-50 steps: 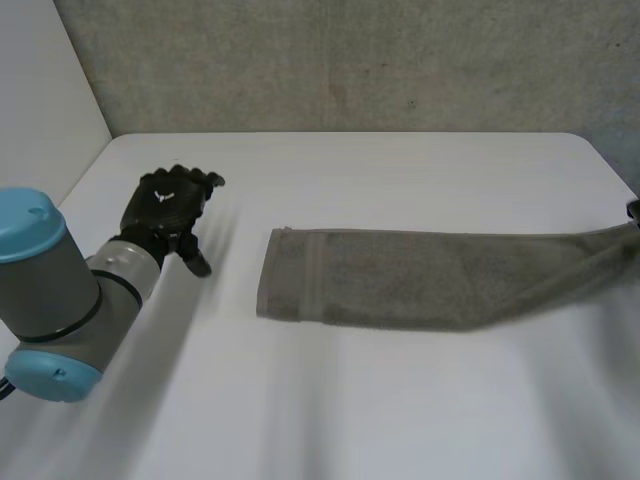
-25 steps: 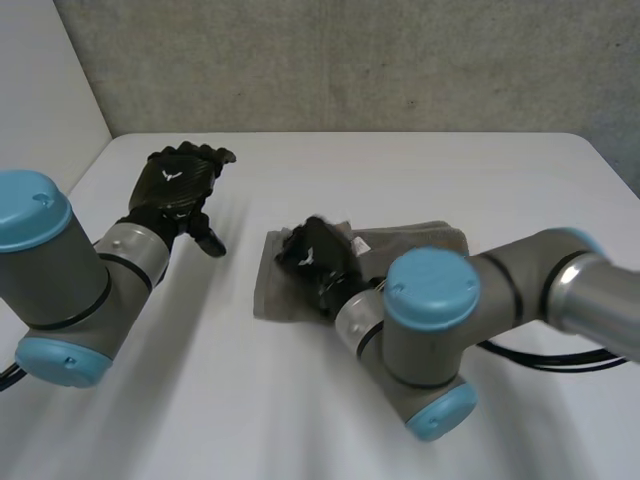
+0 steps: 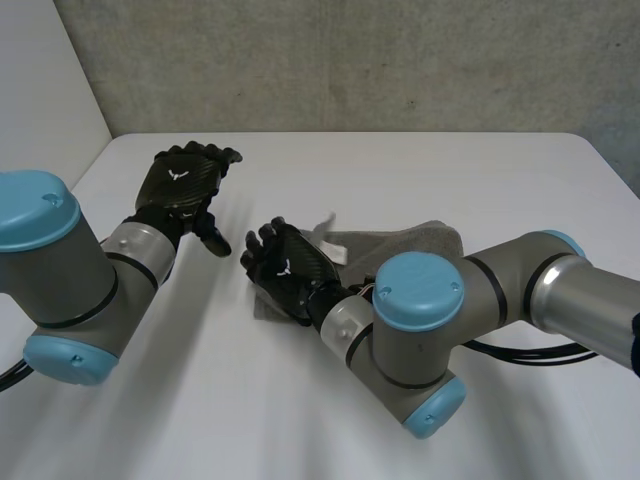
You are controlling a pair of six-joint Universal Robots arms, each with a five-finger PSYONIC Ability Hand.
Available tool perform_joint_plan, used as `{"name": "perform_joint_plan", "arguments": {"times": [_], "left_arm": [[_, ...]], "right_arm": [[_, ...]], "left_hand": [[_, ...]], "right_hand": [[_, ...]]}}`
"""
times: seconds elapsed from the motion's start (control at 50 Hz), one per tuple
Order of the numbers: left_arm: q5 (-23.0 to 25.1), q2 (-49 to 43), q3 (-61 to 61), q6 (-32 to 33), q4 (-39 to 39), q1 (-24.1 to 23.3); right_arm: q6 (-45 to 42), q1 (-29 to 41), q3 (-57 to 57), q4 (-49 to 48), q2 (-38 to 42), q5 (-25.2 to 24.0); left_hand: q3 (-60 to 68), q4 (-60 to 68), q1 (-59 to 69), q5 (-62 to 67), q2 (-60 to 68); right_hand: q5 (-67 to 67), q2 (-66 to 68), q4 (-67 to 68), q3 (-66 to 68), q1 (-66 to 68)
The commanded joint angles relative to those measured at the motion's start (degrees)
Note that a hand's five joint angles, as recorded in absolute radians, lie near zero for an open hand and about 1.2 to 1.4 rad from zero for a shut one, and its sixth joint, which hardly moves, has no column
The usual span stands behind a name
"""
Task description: Fold the towel.
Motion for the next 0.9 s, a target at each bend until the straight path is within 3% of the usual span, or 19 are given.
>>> {"name": "perform_joint_plan", "arguments": {"times": [0.02,0.2,0.28,0.4,0.48,0.58,0.62,0.64,0.68,0.7,0.72,0.74,0.78,0.82,0.9], "left_arm": [[0.11,-0.12,0.34,-0.29,0.17,-3.16],[0.46,-5.03,3.76,-1.08,0.87,-10.79],[-0.07,-10.56,7.79,-0.73,0.79,-13.78],[-0.86,-16.12,12.20,-0.46,0.43,-14.23],[-4.01,-19.01,14.49,-0.46,0.43,-14.06],[-5.43,-19.37,14.49,-0.46,0.43,-13.44],[-5.52,-19.28,14.14,-0.46,0.43,-13.35],[-5.52,-19.02,13.79,-0.46,0.35,-13.35],[-5.60,-18.76,13.53,-0.55,0.17,-13.35],[-5.61,-18.41,13.09,-0.55,-0.18,-13.26],[-5.61,-18.40,13.08,-0.55,-0.18,-13.26],[-5.69,-17.79,12.47,-0.64,-0.62,-13.26],[-5.61,-16.73,11.85,-0.73,-1.06,-13.18],[-5.61,-15.33,11.24,-0.82,-1.41,-13.09],[-5.52,-11.65,9.57,-0.99,-2.11,-13.09]], "right_arm": [[7.74,-5.09,5.71,3.72,-9.60,-0.55],[25.07,-17.48,15.21,9.08,-22.27,0.15],[25.35,-21.09,19.07,10.32,-24.21,-0.37],[25.35,-23.04,25.76,10.32,-24.49,-0.64],[25.35,-23.74,28.06,9.88,-23.87,-0.81],[25.26,-24.36,29.02,9.44,-22.29,-0.29],[24.83,-24.45,28.15,8.57,-18.88,0.33],[24.82,-24.45,28.14,8.56,-18.86,0.33],[23.16,-24.45,27.01,7.16,-17.28,2.69],[23.15,-24.45,27.00,7.16,-17.28,2.70],[21.93,-24.45,26.57,6.46,-17.28,5.40],[21.92,-24.45,26.56,6.45,-17.28,5.43],[17.81,-24.27,25.69,5.84,-17.63,11.46],[14.92,-24.01,25.25,5.58,-17.80,13.75],[2.90,-22.96,23.75,4.79,-18.94,15.00]], "left_hand": [[-3.62,-4.47,-4.71,-12.63,-4.22],[-3.79,-4.64,-4.88,-12.80,-4.39],[-3.79,-4.64,-4.88,-12.80,-4.39],[-3.11,-3.97,-4.20,-12.13,-3.72],[-2.61,-3.47,-3.70,-11.62,-3.22],[-2.61,-3.47,-3.70,-11.62,-3.21],[-2.61,-3.47,-3.70,-11.62,-3.21],[-2.61,-3.47,-3.70,-11.62,-3.21],[-2.61,-3.47,-3.70,-11.62,-3.21],[-2.61,-3.47,-3.70,-11.62,-3.21],[-2.61,-3.47,-3.70,-11.62,-3.21],[-2.61,-3.47,-3.70,-11.62,-3.21],[-2.61,-3.47,-3.70,-11.62,-3.21],[-2.61,-3.47,-3.70,-11.62,-3.21],[-2.78,-3.63,-3.87,-11.79,-3.38]], "right_hand": [[-3.51,-4.11,-4.80,-4.35,-3.57],[-3.51,-4.11,-4.80,-4.35,-3.57],[-3.51,-4.11,-4.80,-4.35,-3.57],[-3.51,-4.11,-4.80,-4.35,-3.57],[-3.09,-3.69,-4.38,-3.93,-3.15],[8.69,8.09,7.39,7.84,8.63],[27.26,26.66,25.96,26.42,27.20],[27.36,26.76,26.06,26.51,27.30],[55.79,55.19,54.49,54.94,55.73],[55.95,55.35,54.66,55.11,55.89],[66.39,65.79,65.09,65.54,66.33],[66.49,65.89,65.19,65.65,66.43],[66.49,65.89,65.20,65.65,66.43],[66.49,65.89,65.20,65.65,66.43],[66.49,65.89,65.20,65.65,66.43]]}}
